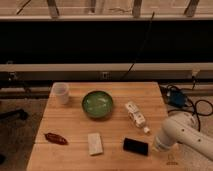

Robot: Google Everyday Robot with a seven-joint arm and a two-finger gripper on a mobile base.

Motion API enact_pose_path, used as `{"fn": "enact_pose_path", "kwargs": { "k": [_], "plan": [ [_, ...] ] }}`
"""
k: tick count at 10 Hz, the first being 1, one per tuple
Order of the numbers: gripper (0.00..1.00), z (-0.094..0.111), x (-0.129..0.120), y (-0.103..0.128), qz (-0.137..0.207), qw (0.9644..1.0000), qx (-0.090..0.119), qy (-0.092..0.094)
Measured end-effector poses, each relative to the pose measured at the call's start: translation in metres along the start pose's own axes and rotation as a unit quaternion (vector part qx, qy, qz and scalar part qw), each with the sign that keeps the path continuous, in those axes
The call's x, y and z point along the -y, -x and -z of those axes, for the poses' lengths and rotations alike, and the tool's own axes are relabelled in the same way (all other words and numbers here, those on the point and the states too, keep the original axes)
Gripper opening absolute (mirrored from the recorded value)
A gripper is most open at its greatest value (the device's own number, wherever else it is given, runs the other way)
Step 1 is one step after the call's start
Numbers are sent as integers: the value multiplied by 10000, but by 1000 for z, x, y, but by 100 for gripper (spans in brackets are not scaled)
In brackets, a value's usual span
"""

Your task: Push the eraser across the table

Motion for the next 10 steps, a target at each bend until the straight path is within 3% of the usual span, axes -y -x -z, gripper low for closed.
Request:
{"fn": "enact_pose_path", "kwargs": {
  "k": [10],
  "plan": [
    [0, -7, -4, 24, 363, 9993, 24, 63]
  ]
}}
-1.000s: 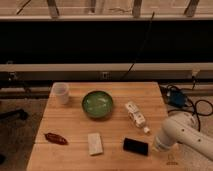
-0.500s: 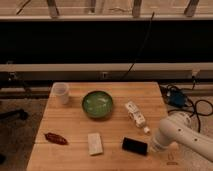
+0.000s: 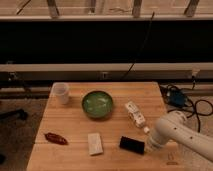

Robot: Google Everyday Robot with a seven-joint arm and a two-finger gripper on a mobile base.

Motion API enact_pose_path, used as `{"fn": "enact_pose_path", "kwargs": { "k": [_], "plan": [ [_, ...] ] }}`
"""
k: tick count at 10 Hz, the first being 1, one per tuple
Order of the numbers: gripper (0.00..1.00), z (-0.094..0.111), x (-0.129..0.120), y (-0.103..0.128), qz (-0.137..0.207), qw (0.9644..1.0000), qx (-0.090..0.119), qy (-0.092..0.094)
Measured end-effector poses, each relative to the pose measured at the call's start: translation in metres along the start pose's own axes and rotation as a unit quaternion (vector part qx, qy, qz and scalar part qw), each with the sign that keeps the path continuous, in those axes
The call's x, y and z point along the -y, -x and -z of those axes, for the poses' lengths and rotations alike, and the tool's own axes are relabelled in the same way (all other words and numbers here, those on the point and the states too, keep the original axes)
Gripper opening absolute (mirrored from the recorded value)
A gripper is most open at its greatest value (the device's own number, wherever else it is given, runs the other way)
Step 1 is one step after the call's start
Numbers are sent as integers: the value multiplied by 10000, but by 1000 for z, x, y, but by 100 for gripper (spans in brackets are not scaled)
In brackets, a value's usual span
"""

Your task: Push the eraser across the table

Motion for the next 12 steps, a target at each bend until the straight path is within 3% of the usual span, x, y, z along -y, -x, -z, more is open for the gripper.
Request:
{"fn": "enact_pose_path", "kwargs": {
  "k": [12],
  "plan": [
    [0, -1, 8, 19, 237, 9997, -105, 4]
  ]
}}
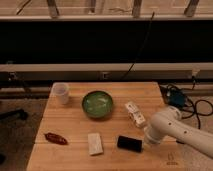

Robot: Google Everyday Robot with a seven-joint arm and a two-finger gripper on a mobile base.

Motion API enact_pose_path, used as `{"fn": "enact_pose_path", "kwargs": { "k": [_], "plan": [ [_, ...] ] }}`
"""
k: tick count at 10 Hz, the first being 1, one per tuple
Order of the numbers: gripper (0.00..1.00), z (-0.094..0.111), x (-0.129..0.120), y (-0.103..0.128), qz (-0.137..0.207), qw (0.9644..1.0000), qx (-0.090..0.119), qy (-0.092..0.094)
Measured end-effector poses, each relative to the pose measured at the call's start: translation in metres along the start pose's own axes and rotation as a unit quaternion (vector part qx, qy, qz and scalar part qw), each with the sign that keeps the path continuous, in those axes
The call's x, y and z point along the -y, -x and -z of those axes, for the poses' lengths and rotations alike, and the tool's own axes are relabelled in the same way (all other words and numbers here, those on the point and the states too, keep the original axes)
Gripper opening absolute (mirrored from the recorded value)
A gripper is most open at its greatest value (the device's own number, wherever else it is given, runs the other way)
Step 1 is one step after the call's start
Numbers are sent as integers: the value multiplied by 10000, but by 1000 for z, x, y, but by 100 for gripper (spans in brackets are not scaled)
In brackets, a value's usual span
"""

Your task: Push the eraser across the table

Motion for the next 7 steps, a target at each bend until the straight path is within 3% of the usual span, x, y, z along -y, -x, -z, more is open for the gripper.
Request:
{"fn": "enact_pose_path", "kwargs": {
  "k": [7],
  "plan": [
    [0, 0, 5, 11, 178, 9998, -70, 11]
  ]
}}
